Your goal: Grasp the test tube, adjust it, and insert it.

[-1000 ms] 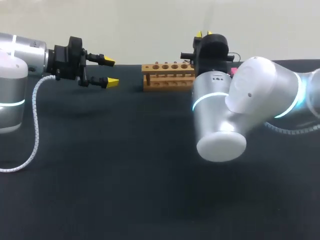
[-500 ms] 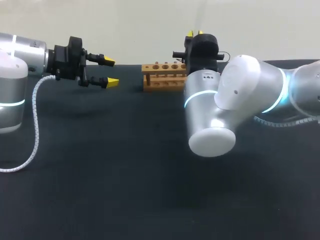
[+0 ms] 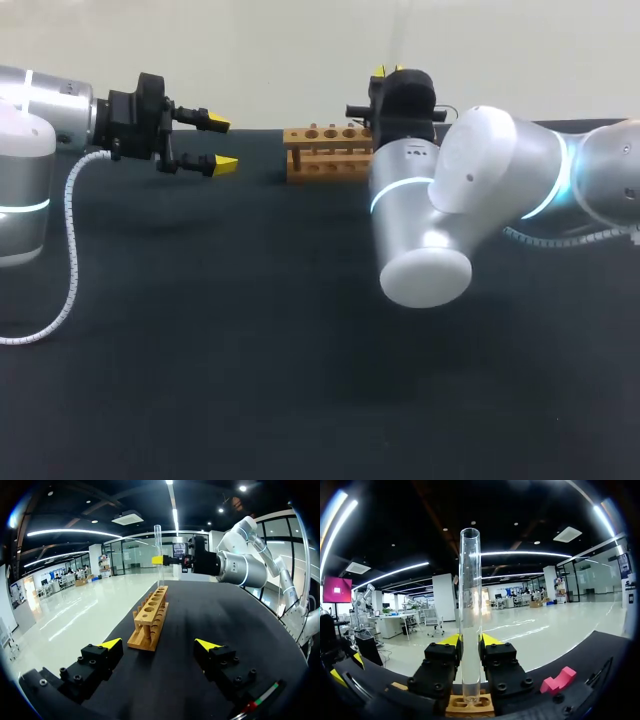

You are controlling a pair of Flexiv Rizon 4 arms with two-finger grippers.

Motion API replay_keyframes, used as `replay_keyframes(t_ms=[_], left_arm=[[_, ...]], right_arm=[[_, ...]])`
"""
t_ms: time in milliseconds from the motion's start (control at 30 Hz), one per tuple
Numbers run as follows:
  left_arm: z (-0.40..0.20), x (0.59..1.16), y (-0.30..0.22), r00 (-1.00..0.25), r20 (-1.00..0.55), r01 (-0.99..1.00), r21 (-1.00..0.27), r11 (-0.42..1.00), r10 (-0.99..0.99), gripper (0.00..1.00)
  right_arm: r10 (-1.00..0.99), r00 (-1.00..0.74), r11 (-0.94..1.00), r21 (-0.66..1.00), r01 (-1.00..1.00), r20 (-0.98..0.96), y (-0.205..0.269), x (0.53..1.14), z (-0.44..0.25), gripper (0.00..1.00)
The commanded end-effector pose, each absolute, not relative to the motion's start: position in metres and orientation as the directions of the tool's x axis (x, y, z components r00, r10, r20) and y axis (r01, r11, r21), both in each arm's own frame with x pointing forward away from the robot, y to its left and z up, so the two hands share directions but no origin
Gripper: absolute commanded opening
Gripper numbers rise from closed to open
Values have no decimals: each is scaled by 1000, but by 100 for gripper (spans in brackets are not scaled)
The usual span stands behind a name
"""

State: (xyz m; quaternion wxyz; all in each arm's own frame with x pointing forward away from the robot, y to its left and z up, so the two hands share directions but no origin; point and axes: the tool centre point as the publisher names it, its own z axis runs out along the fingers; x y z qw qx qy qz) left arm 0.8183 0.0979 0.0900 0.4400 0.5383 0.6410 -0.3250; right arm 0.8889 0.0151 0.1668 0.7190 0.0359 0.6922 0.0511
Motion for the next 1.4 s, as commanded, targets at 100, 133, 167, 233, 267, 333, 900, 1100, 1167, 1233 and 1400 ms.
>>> replay_keyframes(t_ms=[100, 133, 167, 233, 267, 333, 900, 1100, 1167, 1233, 1400], left_arm=[[89, 818, 98, -31, -915, 976, 61, 211, 403, 100], [89, 818, 98, -31, -915, 976, 61, 211, 403, 100], [89, 818, 98, -31, -915, 976, 61, 211, 403, 100], [89, 818, 98, -31, -915, 976, 61, 211, 403, 100], [89, 818, 98, -31, -915, 976, 61, 211, 403, 100], [89, 818, 98, -31, -915, 976, 61, 211, 403, 100], [89, 818, 98, -31, -915, 976, 61, 211, 403, 100], [89, 818, 98, -31, -915, 976, 61, 211, 403, 100], [89, 818, 98, -31, -915, 976, 61, 211, 403, 100], [89, 818, 98, -31, -915, 976, 61, 211, 403, 100], [89, 818, 98, -31, -915, 976, 61, 211, 403, 100]], right_arm=[[125, 37, 986, 120, -120, -991, 10, 895, 160, 0], [124, 36, 985, 119, -121, -992, 10, 896, 159, 0], [124, 35, 985, 119, -122, -992, 10, 896, 159, 0], [122, 35, 986, 117, -123, -992, 9, 896, 158, 0], [121, 35, 986, 116, -122, -992, 9, 896, 158, 0], [121, 34, 986, 116, -122, -992, 8, 897, 157, 0], [117, 21, 987, 114, -111, -993, 2, 901, 146, 0], [120, 5, 987, 118, -112, -993, 1, 900, 139, 0], [121, 0, 986, 120, -113, -993, 1, 899, 137, 0], [123, -7, 986, 123, -113, -992, 0, 899, 135, 0], [144, -19, 984, 145, -107, -989, 0, 900, 130, 0]])
